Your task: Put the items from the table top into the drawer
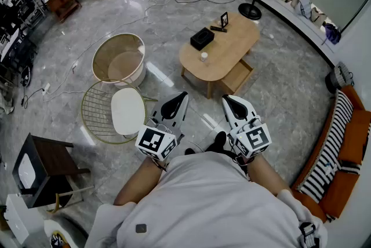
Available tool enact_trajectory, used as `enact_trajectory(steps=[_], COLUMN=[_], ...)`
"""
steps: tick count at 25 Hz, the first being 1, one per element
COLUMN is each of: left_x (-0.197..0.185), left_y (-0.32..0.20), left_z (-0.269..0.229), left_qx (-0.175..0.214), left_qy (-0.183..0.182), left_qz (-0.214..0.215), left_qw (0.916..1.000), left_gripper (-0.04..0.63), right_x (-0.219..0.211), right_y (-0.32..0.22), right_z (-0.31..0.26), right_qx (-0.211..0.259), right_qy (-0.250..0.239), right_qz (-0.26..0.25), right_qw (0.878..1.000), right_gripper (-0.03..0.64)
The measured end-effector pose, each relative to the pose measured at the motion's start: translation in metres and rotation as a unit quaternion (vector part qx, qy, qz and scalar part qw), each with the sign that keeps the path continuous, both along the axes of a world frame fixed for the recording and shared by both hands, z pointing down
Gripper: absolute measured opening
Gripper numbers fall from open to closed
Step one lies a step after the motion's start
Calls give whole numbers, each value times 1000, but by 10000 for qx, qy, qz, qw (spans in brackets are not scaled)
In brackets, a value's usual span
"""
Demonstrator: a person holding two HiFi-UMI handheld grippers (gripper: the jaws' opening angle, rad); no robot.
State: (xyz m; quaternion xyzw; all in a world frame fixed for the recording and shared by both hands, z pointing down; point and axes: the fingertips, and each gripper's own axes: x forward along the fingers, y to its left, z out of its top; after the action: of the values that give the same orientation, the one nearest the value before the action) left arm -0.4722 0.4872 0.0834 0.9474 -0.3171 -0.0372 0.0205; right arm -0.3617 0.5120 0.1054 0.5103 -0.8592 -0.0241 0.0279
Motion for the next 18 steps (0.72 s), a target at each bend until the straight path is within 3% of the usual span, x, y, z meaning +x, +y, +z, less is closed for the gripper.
enact_trajectory(steps=[18], left_x=[13], left_y=[-34], left_z=[4], left_qx=[-95], left_qy=[56], left_qz=[-72], left_qw=[9999], left_gripper=[9], right_x=[13], right_y=[-30], right_z=[5], right_qx=[-117], right_qy=[-25], right_qz=[-208], right_qw=[9997], right_gripper=[25])
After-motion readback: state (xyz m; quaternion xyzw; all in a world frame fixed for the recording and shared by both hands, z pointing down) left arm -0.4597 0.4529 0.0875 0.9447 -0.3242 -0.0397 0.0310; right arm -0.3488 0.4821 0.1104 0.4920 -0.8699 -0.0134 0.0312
